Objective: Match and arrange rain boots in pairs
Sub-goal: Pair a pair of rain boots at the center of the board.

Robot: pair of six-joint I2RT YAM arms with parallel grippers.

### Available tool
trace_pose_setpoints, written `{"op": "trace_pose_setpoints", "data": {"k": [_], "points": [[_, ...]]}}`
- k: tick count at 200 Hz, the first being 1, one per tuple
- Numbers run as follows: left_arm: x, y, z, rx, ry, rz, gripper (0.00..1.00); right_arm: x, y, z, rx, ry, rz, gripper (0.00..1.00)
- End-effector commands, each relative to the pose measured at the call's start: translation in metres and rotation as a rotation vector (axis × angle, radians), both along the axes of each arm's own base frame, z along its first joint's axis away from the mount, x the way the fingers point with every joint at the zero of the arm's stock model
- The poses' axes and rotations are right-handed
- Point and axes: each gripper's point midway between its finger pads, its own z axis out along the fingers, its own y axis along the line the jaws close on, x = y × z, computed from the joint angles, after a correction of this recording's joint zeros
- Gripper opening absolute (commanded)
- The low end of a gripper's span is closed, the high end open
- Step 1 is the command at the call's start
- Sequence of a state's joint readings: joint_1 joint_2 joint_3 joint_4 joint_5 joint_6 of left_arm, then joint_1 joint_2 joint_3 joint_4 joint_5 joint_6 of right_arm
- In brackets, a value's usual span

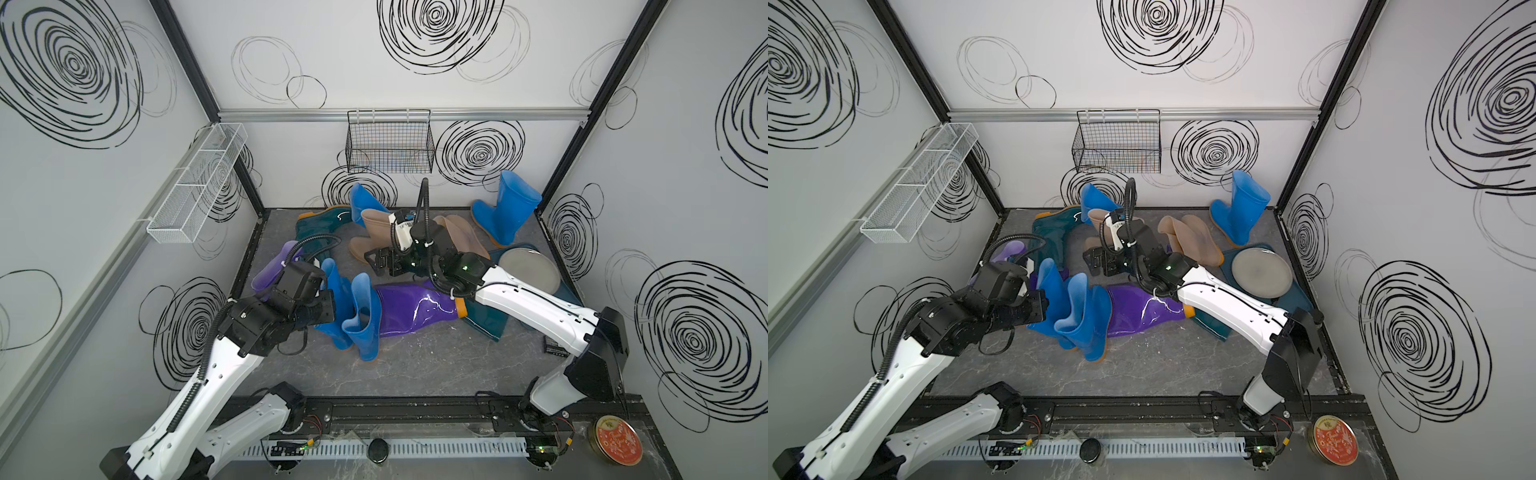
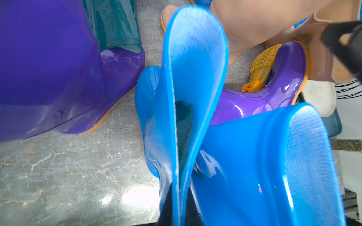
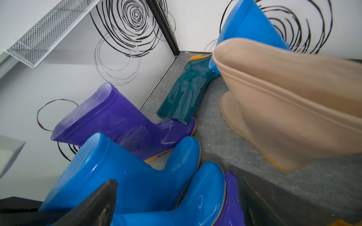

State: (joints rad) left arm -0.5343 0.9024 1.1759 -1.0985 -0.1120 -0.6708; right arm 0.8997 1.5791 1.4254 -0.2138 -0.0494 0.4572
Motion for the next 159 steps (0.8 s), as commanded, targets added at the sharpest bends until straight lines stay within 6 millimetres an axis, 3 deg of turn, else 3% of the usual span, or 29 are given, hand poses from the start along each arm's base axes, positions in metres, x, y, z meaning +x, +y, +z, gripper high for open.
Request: {"op": "trace_pose_setpoints", "data": {"k": [1, 46, 82, 97, 122, 140, 154, 159], "points": [[0.004, -0.009, 0.038, -0.094, -0.098, 0.028, 0.00, -0.006, -0.001, 0.005, 0.027, 0.022, 0.023, 0.98], [-0.002, -0.017, 0.029, -0.079, -0.078, 0.015, 0.00, -0.009, 0.001, -0.012, 0.010, 0.059, 0.041, 0.98], [-0.005, -0.011, 0.008, -0.025, -0.067, 0.015, 0.00, -0.009, 0.005, -0.018, 0.031, 0.077, 0.051, 0.98], [-0.004, -0.010, 0.009, -0.032, -0.093, 0.014, 0.16, -0.010, 0.005, -0.021, 0.025, 0.085, 0.057, 0.98], [-0.004, -0.005, 0.020, -0.029, -0.148, 0.014, 0.55, -0.010, 0.002, -0.026, 0.020, 0.094, 0.054, 0.98], [-0.003, -0.010, 0.033, -0.061, -0.196, -0.006, 0.73, -0.010, 0.000, -0.025, 0.023, 0.096, 0.052, 0.98], [-0.002, -0.017, 0.043, -0.094, -0.233, -0.032, 0.98, -0.011, -0.001, -0.026, 0.021, 0.101, 0.057, 0.98], [-0.002, -0.020, 0.046, -0.106, -0.243, -0.041, 0.99, -0.012, -0.002, -0.026, 0.019, 0.105, 0.056, 0.98]]}}
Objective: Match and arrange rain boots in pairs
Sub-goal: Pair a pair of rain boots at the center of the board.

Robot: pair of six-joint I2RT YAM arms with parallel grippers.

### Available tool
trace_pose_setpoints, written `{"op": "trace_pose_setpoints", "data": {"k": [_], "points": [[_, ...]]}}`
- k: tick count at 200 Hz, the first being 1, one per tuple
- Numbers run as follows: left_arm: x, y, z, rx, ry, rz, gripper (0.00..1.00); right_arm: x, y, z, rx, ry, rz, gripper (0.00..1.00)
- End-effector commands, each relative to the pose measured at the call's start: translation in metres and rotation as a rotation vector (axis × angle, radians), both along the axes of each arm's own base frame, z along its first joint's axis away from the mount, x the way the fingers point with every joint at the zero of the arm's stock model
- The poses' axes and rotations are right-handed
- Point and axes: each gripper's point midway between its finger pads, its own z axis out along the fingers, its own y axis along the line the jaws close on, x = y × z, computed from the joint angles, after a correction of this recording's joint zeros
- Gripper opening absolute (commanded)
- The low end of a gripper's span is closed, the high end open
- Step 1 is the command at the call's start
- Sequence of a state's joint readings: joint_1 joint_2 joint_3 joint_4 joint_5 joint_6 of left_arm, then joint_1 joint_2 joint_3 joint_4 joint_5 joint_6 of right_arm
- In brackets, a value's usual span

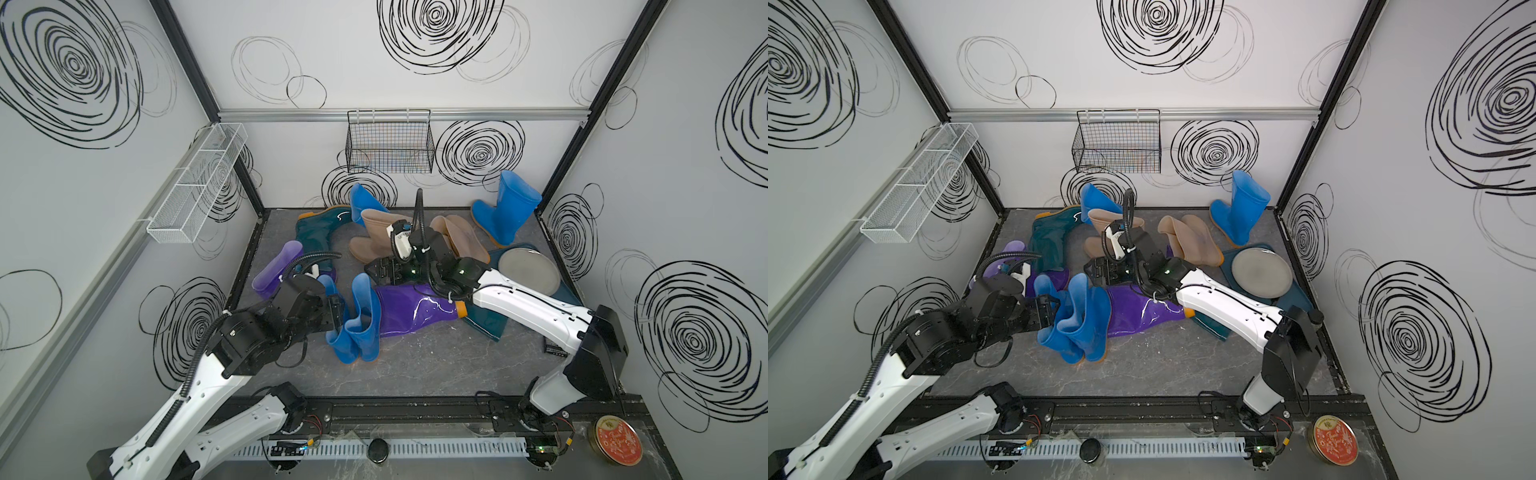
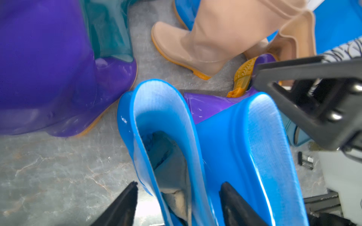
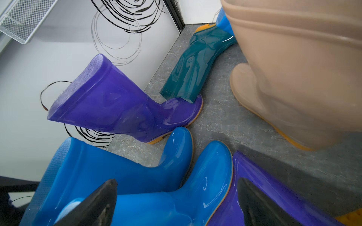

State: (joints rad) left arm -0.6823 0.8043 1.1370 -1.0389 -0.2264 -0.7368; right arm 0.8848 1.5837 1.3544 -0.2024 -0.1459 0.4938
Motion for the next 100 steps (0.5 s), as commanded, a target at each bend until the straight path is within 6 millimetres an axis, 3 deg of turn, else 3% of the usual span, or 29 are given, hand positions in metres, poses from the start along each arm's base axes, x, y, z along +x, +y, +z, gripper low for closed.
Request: {"op": "trace_pose_setpoints", "data": {"k": [1, 34, 59, 100], "points": [[0.008, -0.011, 0.030, -0.068, -0.113, -0.022, 0.99, -0.001, -0.003, 0.006, 0.023, 0.003, 0.002, 0.98], [0.008, -0.034, 0.033, -0.100, -0.124, -0.104, 0.99, -0.009, -0.002, -0.013, -0.014, 0.070, 0.033, 0.96], [0.007, -0.046, 0.024, -0.080, -0.100, -0.156, 0.99, -0.018, 0.005, -0.041, -0.062, 0.173, 0.078, 0.92], [0.006, -0.057, 0.013, -0.065, -0.092, -0.208, 0.99, -0.040, 0.038, -0.062, -0.045, 0.257, 0.213, 0.85]]}}
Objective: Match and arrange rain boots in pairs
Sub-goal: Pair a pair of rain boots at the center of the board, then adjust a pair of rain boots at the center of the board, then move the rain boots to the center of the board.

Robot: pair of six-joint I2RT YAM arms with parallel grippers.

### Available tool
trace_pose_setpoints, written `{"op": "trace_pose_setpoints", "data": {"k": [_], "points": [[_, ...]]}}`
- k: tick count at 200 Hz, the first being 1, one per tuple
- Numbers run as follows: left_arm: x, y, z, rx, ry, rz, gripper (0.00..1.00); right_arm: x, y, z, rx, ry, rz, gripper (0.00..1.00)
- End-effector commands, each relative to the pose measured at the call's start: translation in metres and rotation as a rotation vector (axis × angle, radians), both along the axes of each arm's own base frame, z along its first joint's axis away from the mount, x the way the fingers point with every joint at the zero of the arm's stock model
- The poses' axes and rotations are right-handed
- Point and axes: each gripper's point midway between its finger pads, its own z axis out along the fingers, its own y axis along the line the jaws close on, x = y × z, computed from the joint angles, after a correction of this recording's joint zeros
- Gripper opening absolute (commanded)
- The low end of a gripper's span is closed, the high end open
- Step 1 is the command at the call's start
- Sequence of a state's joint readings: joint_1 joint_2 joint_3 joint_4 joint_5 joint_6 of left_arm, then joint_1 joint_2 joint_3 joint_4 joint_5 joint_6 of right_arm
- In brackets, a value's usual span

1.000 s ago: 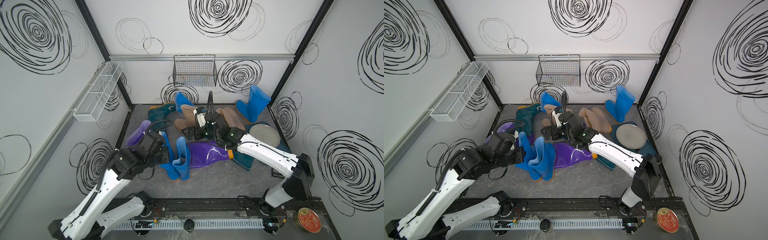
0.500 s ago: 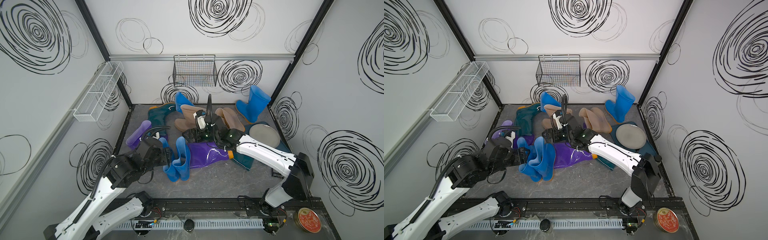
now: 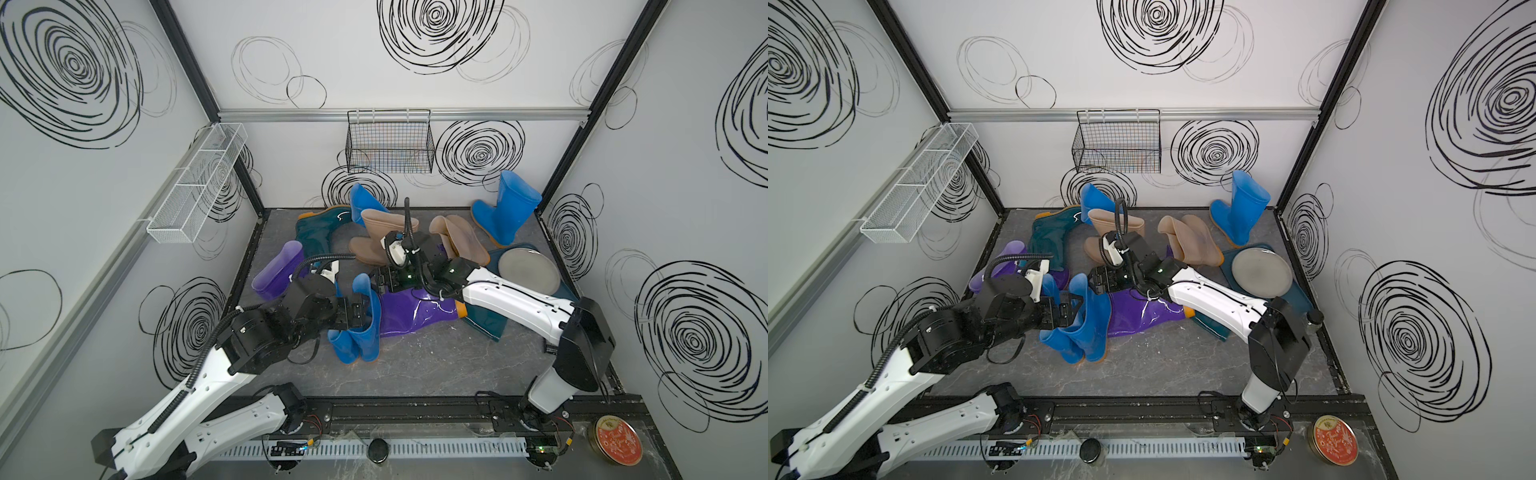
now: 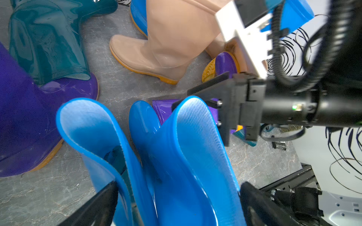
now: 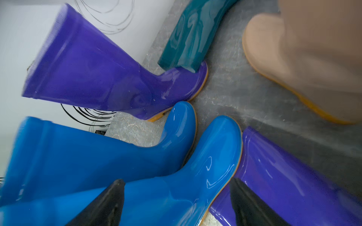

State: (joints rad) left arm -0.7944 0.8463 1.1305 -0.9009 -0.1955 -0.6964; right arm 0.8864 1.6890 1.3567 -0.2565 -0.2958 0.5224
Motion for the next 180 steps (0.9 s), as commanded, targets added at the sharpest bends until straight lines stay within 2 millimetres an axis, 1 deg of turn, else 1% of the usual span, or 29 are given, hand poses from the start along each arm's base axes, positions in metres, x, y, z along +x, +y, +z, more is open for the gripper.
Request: {"op": "trace_pose_setpoints", "data": {"k": [1, 13, 21, 28, 36, 47, 64, 73, 79, 87, 94, 110, 126, 135, 149, 160, 180], "points": [[0.002, -0.011, 0.000, -0.016, -0.026, -0.047, 0.99, -0.021, 0.022, -0.007, 0.019, 0.075, 0.103, 0.85], [0.002, -0.010, -0.009, 0.012, -0.016, -0.051, 0.99, -0.028, 0.032, -0.009, 0.015, 0.082, 0.155, 0.85], [0.004, -0.009, -0.014, 0.036, -0.011, -0.054, 0.99, -0.030, 0.036, -0.010, 0.004, 0.085, 0.173, 0.85], [0.005, -0.005, -0.018, 0.066, -0.008, -0.046, 1.00, -0.030, 0.036, -0.012, -0.014, 0.091, 0.174, 0.86], [0.007, 0.000, -0.024, 0.099, -0.004, -0.035, 0.99, -0.024, 0.032, -0.017, -0.043, 0.095, 0.147, 0.87], [0.009, 0.005, -0.029, 0.119, 0.002, -0.026, 0.92, -0.015, 0.023, -0.023, -0.080, 0.098, 0.108, 0.88], [0.014, 0.007, -0.031, 0.101, 0.001, -0.021, 0.78, 0.001, 0.007, -0.029, -0.118, 0.096, 0.056, 0.89], [0.016, 0.006, -0.030, 0.083, -0.005, -0.028, 0.75, 0.006, 0.002, -0.030, -0.142, 0.070, 0.050, 0.89], [0.017, 0.005, -0.028, 0.072, -0.013, -0.030, 0.76, 0.007, 0.003, -0.030, -0.154, 0.053, 0.063, 0.89], [0.018, 0.004, -0.025, 0.064, -0.023, -0.034, 0.86, 0.005, 0.007, -0.029, -0.165, 0.049, 0.089, 0.89], [0.019, 0.003, -0.022, 0.060, -0.032, -0.035, 0.91, 0.002, 0.011, -0.028, -0.174, 0.056, 0.104, 0.89], [0.018, 0.001, -0.007, 0.032, -0.060, -0.038, 0.99, -0.003, 0.016, -0.038, -0.210, 0.097, 0.110, 0.90], [0.017, 0.001, 0.010, -0.007, -0.093, -0.034, 0.99, -0.003, 0.015, -0.049, -0.251, 0.146, 0.090, 0.90], [0.016, -0.003, 0.013, -0.034, -0.096, -0.046, 0.99, -0.003, 0.015, -0.052, -0.269, 0.158, 0.090, 0.90], [0.016, -0.010, 0.008, -0.048, -0.074, -0.068, 0.99, -0.002, 0.017, -0.052, -0.291, 0.151, 0.086, 0.90], [0.017, -0.013, -0.005, -0.026, -0.034, -0.075, 0.99, -0.003, 0.020, -0.050, -0.302, 0.143, 0.087, 0.90], [0.018, -0.015, -0.025, 0.015, 0.018, -0.080, 1.00, -0.004, 0.020, -0.054, -0.296, 0.180, 0.092, 0.91]]}}
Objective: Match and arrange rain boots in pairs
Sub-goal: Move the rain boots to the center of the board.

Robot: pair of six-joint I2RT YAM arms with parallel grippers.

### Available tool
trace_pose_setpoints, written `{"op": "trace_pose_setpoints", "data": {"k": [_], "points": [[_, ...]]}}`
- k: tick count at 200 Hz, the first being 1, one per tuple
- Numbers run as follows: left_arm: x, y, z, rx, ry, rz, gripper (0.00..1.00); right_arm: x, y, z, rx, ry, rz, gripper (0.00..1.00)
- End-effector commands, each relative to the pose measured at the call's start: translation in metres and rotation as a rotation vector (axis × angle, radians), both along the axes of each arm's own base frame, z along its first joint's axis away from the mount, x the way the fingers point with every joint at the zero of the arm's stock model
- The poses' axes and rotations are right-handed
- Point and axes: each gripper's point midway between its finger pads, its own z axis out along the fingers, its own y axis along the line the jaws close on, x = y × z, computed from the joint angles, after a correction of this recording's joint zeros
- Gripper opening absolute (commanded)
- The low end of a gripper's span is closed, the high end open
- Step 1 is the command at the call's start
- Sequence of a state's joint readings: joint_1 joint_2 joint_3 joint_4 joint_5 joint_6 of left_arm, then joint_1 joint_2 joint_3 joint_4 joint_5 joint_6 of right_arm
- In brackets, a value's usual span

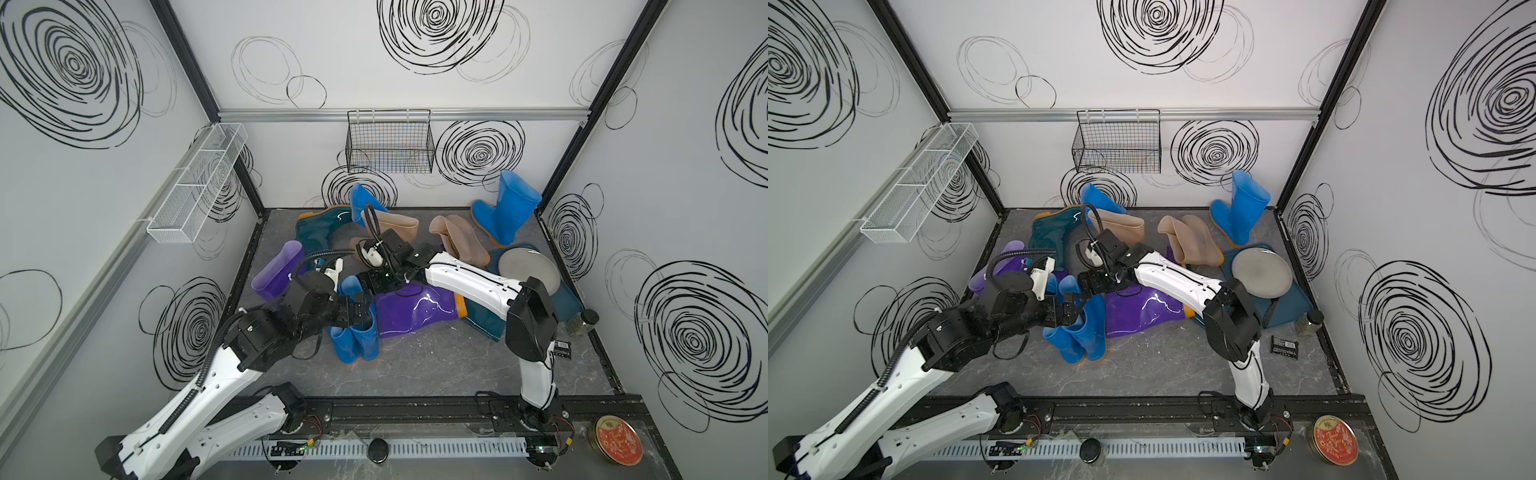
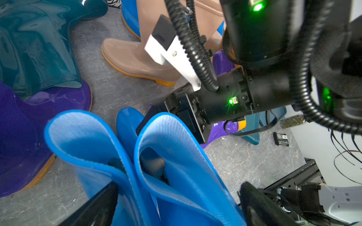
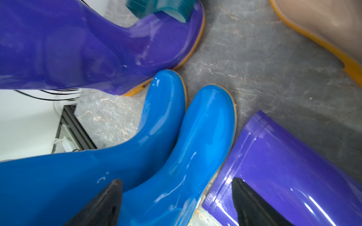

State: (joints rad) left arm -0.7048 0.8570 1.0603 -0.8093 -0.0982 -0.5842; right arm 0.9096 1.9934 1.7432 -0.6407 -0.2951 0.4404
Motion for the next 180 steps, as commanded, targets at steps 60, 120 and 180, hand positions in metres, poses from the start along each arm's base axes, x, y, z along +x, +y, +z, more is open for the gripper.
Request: {"op": "trace_pose_setpoints", "data": {"k": [60, 120, 180], "points": [[0.011, 0.008, -0.019, 0.063, 0.039, 0.048, 0.41, 0.016, -0.050, -0.020, -0.178, 0.014, -0.079, 0.92], [0.031, 0.010, 0.005, 0.190, -0.068, -0.026, 0.00, 0.040, -0.133, -0.090, -0.407, 0.144, -0.111, 0.91], [0.055, -0.019, 0.020, 0.225, -0.127, -0.173, 0.00, 0.046, -0.210, -0.122, -0.543, 0.178, -0.264, 0.90]]}}
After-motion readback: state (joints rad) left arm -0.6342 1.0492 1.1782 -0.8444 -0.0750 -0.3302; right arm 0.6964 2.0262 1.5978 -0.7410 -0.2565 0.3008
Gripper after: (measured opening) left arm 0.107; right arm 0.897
